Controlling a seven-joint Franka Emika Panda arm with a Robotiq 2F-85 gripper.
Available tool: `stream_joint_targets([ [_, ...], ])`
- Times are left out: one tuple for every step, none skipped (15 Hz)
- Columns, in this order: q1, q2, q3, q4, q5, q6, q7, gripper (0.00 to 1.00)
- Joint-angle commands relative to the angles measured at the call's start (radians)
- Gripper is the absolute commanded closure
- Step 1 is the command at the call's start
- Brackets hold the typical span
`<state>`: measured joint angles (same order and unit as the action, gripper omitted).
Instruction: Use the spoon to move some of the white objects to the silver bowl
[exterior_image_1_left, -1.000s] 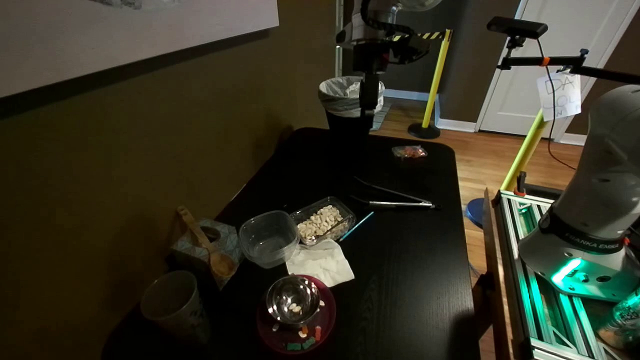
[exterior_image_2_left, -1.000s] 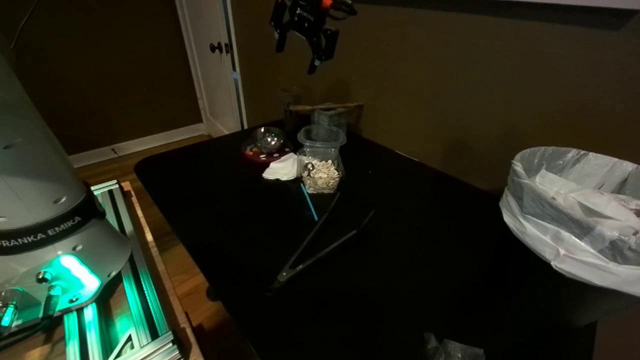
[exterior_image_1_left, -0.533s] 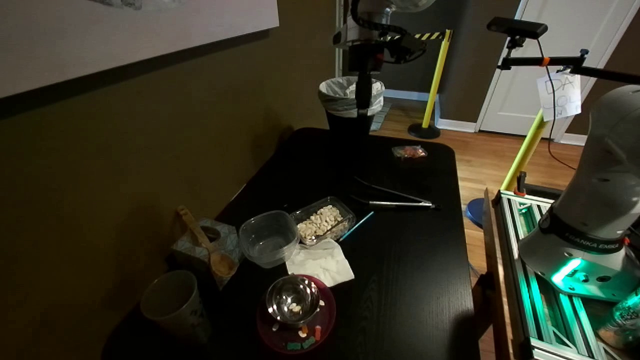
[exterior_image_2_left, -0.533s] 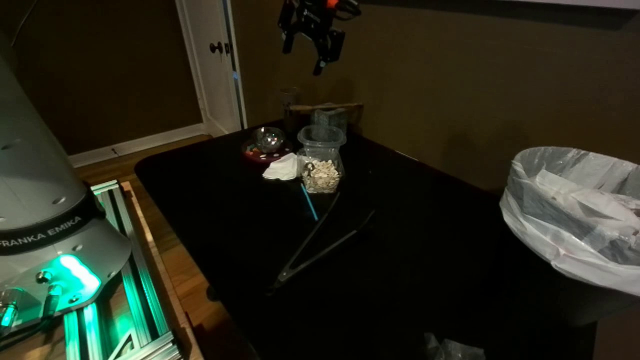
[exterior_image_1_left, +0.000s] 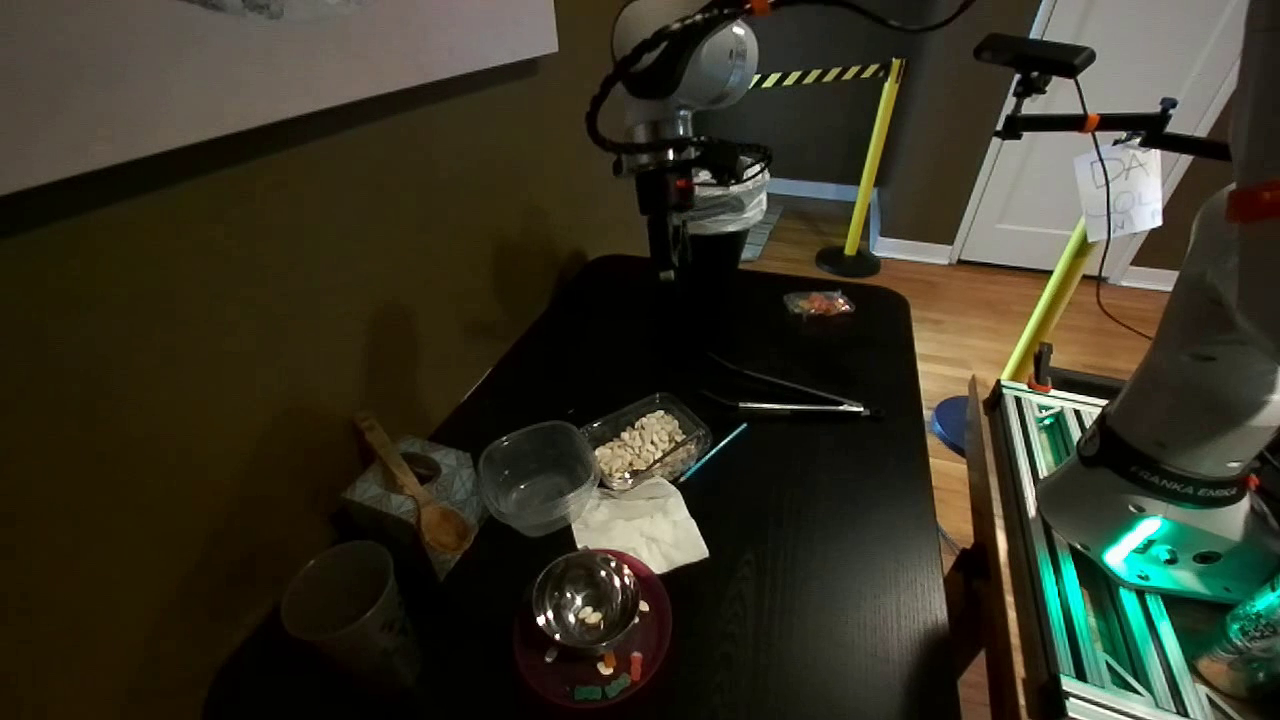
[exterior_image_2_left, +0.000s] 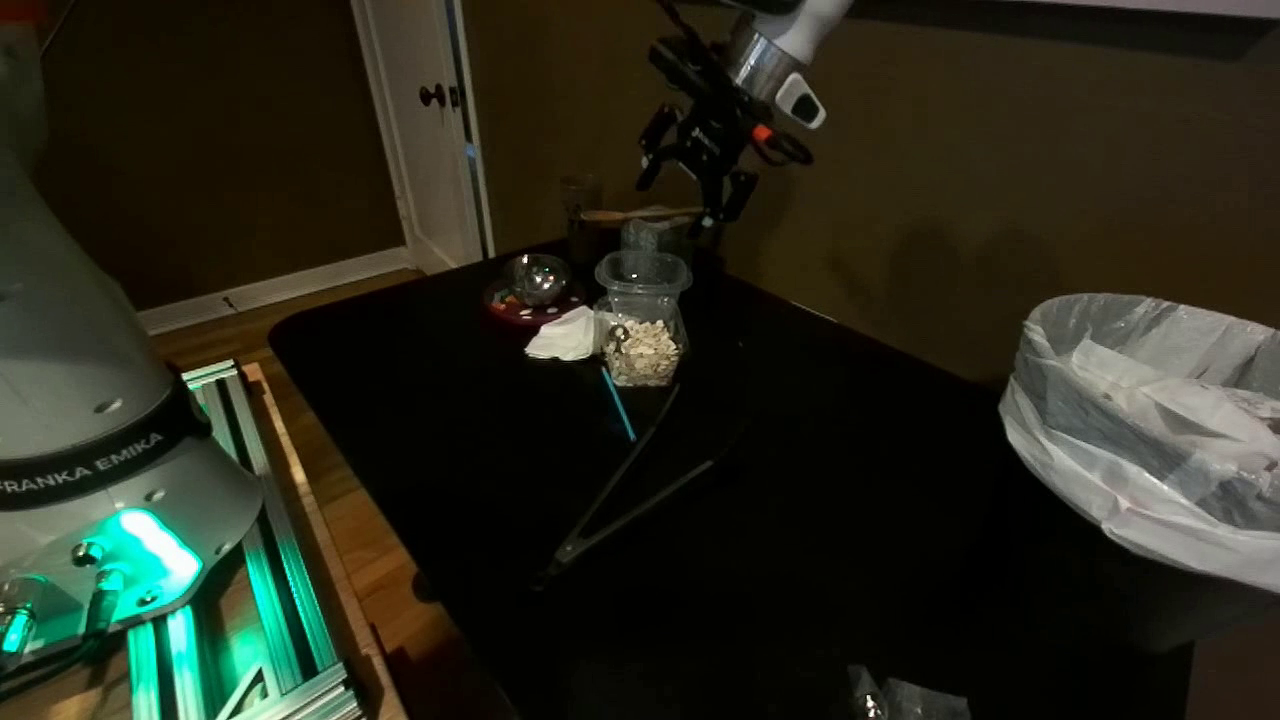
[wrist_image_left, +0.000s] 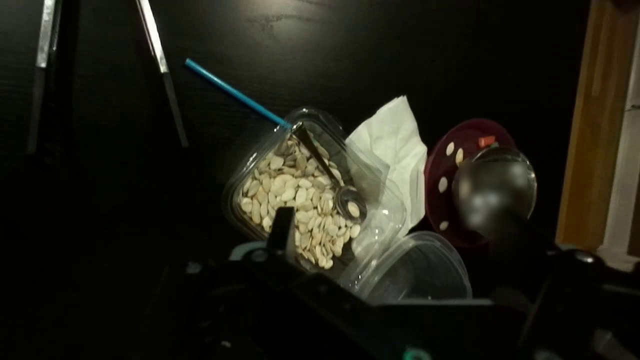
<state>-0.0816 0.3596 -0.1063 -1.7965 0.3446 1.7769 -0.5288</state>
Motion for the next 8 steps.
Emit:
stream_joint_targets([
  [-0.069, 0.200, 0.063, 0.214, -0.013, -0.206, 0.012, 0.00],
  [-0.077, 0.209, 0.069, 0.252, -0.009, -0.250, 0.053, 0.00],
  [-0.075, 0.152, 0.073, 0.135, -0.016, -0.145, 0.013, 0.00],
  [-0.081, 0.180, 0.078, 0.176, -0.016, -0.181, 0.025, 0.00],
  [-0.085, 0.195, 0.081, 0.205, -0.016, -0.203, 0.032, 0.00],
  [-0.087, 0.200, 0.082, 0.222, -0.016, -0.214, 0.037, 0.00],
  [-0.100, 0.218, 0.094, 0.244, -0.007, -0.211, -0.013, 0.00],
  [-0.113, 0.257, 0.105, 0.275, -0.011, -0.216, -0.067, 0.00],
])
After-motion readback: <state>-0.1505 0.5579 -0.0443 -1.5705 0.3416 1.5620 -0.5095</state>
